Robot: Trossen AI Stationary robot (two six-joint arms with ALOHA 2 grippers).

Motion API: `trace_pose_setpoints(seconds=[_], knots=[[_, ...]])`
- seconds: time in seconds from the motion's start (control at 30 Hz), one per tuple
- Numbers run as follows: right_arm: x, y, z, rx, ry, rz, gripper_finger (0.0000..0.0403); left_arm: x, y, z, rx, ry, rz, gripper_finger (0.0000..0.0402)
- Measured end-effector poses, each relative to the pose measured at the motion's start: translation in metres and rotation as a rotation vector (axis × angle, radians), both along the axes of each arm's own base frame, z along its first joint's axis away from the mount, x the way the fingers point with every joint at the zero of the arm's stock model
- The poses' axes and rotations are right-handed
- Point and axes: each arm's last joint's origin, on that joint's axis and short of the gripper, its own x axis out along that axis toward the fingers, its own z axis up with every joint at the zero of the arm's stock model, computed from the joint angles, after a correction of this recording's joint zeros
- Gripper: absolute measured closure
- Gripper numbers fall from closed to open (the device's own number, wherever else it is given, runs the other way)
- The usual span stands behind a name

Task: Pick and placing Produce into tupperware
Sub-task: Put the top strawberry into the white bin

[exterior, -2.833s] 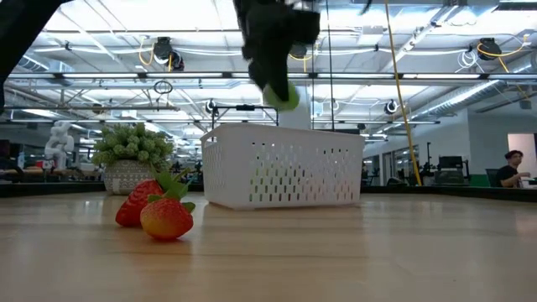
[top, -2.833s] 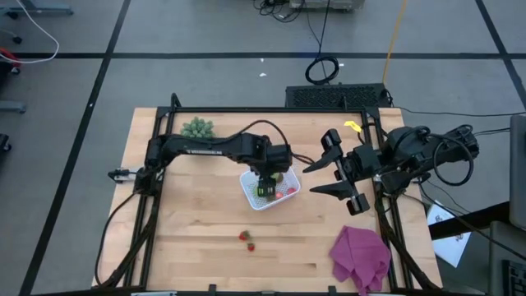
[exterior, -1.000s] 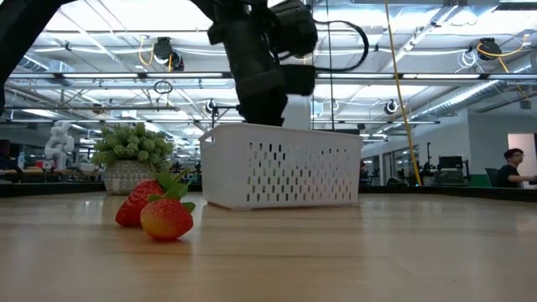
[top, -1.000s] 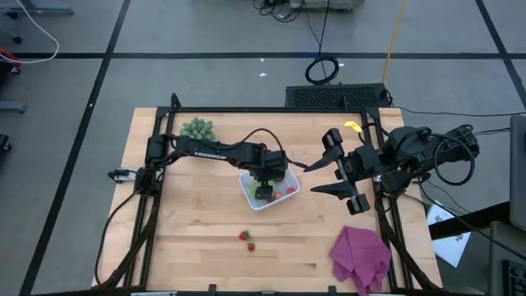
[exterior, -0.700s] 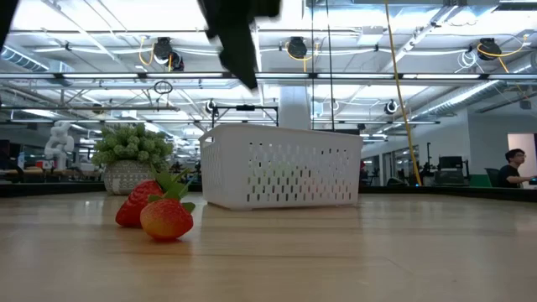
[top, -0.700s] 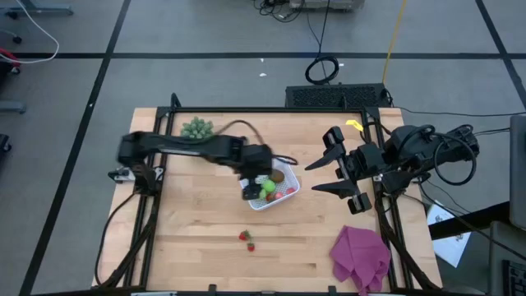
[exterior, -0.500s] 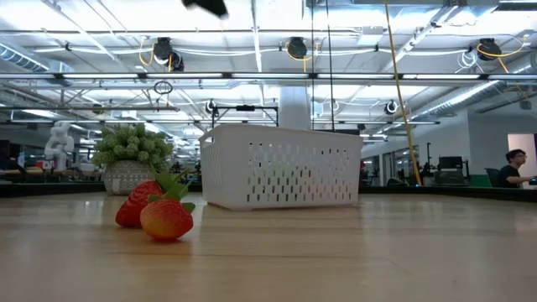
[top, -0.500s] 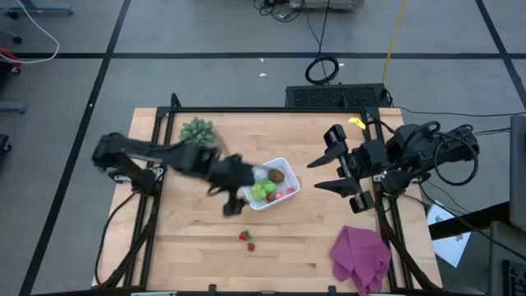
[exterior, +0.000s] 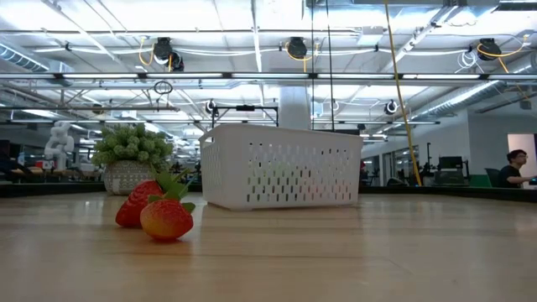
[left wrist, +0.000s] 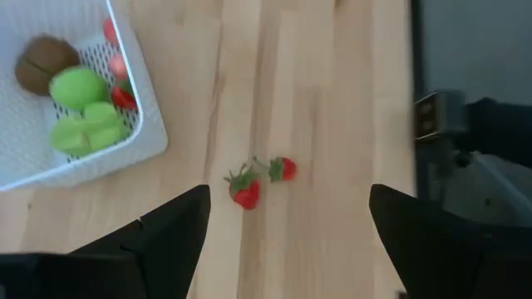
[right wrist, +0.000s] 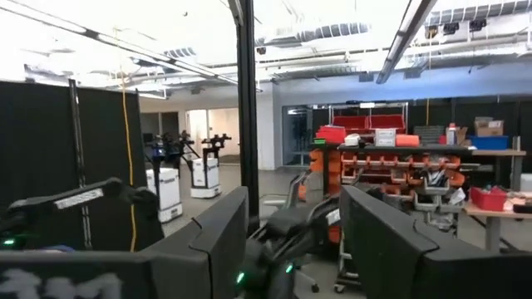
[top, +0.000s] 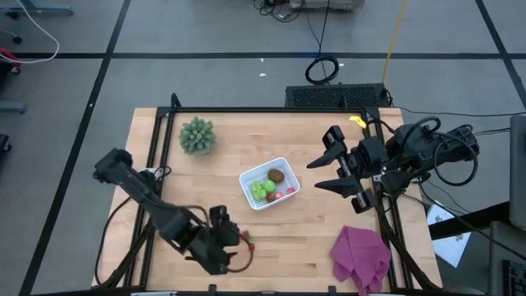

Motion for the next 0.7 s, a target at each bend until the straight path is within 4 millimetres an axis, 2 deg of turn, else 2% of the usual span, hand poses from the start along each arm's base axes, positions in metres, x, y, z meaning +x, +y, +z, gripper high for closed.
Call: trace_pose_setpoints(seconds=[0.27,0.47,0.57,0.7], knots=[[0.001,0.000,-0.005,-0.084,0.027,-0.016,0.0223,0.032,-0.003,-0.055,0.050,0.164,0.025,0.0066],[0.001,0.001,-0.007,-0.101,0.046,-0.018,0.0223,0.040,-0.007,-0.090,0.073,0.269,0.007,0.0066],[0.001,0.001,-0.007,-0.062,0.065,-0.006,0.0223,0.039,0.002,-0.108,0.084,0.309,0.028,0.0066],[0.001,0.001,-0.007,-0.037,0.073,0.003,0.0223,0.044,0.018,-0.124,0.014,0.240,0.076,0.0066]])
